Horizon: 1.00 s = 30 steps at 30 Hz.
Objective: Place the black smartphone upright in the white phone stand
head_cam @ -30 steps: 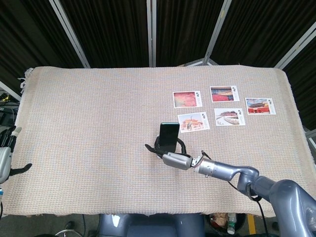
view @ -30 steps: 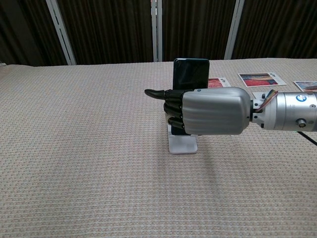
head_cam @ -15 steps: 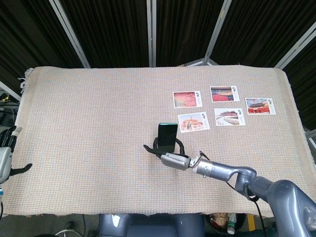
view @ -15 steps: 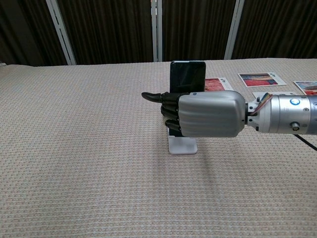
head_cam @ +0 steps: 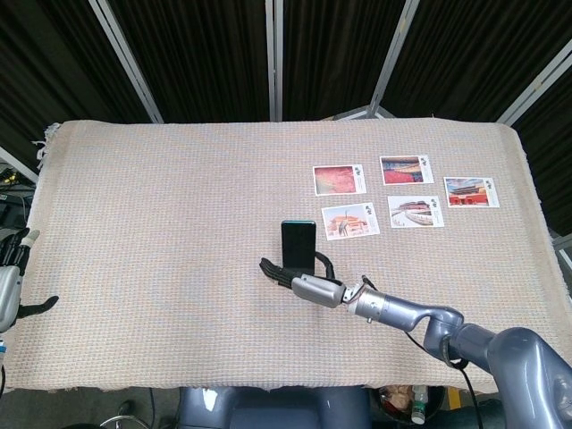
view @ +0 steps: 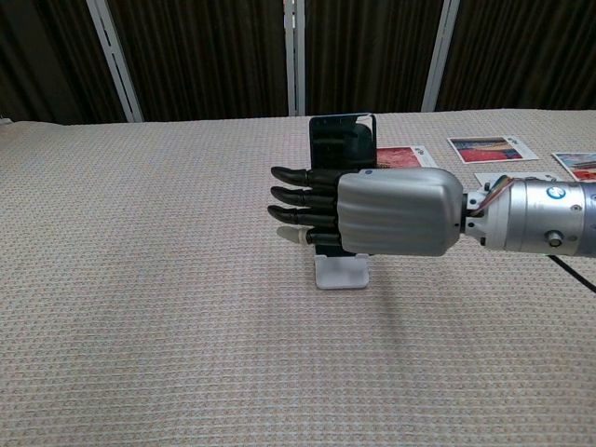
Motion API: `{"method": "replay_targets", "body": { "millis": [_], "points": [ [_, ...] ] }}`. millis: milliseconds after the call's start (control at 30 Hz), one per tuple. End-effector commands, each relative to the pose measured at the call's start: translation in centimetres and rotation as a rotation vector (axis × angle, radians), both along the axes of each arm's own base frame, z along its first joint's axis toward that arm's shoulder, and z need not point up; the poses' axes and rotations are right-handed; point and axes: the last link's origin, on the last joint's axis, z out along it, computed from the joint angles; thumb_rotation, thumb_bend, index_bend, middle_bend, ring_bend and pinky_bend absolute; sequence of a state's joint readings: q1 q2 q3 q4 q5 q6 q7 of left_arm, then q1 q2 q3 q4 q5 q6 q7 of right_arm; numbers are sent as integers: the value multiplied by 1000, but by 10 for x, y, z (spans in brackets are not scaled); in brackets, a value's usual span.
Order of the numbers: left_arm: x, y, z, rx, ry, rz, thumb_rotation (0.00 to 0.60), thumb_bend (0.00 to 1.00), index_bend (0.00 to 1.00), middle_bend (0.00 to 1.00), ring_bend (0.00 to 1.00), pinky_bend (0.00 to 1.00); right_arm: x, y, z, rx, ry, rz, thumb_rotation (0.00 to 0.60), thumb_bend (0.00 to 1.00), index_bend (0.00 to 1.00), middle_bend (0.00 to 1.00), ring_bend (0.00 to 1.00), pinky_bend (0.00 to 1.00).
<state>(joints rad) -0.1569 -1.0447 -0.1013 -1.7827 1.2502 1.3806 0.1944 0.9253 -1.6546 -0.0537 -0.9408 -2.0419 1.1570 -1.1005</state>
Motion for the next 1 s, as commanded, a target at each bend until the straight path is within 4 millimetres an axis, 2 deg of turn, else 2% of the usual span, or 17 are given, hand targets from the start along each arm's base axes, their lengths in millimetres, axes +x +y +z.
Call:
{"method": "replay_targets", "body": {
  "millis": [33, 200, 367, 467, 600, 700, 867, 933, 1000],
  "points": [
    [0, -1, 0, 2, -3, -1, 600, 0, 0, 0, 0, 0, -2, 2, 7, -3, -20, -7, 600, 198, 0, 10, 0, 0],
    [1, -1, 0, -2, -4, -3, 600, 0, 0, 0, 0, 0, -7, 6, 25, -8, -66, -19, 600, 199, 0, 1, 0, 0],
    [4, -2, 1, 4, -7, -18, 600, 0, 0, 0, 0, 0, -23, 10, 67, -30, -194, -95, 600, 199, 0, 12, 0, 0],
    [6, -4, 2, 10, -9, -33, 600, 0, 0, 0, 0, 0, -39, 12, 95, -45, -286, -162, 600, 200, 0, 13, 0, 0],
    [12, -8, 5, 29, -3, -64, 600, 0, 0, 0, 0, 0, -74, 20, 130, -79, -460, -361, 600, 196, 0, 3, 0, 0],
    [14, -11, 8, 69, 47, -95, 600, 0, 0, 0, 0, 0, -104, 35, 147, -84, -620, -570, 600, 181, 0, 0, 0, 0],
    [19, -18, 7, 86, 38, -124, 600, 0, 0, 0, 0, 0, -133, 64, 165, -35, -906, -827, 600, 12, 0, 0, 0, 0],
    [20, -21, 8, 90, 26, -133, 600, 0, 0, 0, 0, 0, -143, 85, 168, 69, -1114, -989, 600, 0, 0, 0, 0, 0],
    [21, -22, 9, 90, 16, -140, 600, 0, 0, 0, 0, 0, -148, 96, 172, 97, -1165, -1035, 600, 0, 0, 0, 0, 0]
  ]
}}
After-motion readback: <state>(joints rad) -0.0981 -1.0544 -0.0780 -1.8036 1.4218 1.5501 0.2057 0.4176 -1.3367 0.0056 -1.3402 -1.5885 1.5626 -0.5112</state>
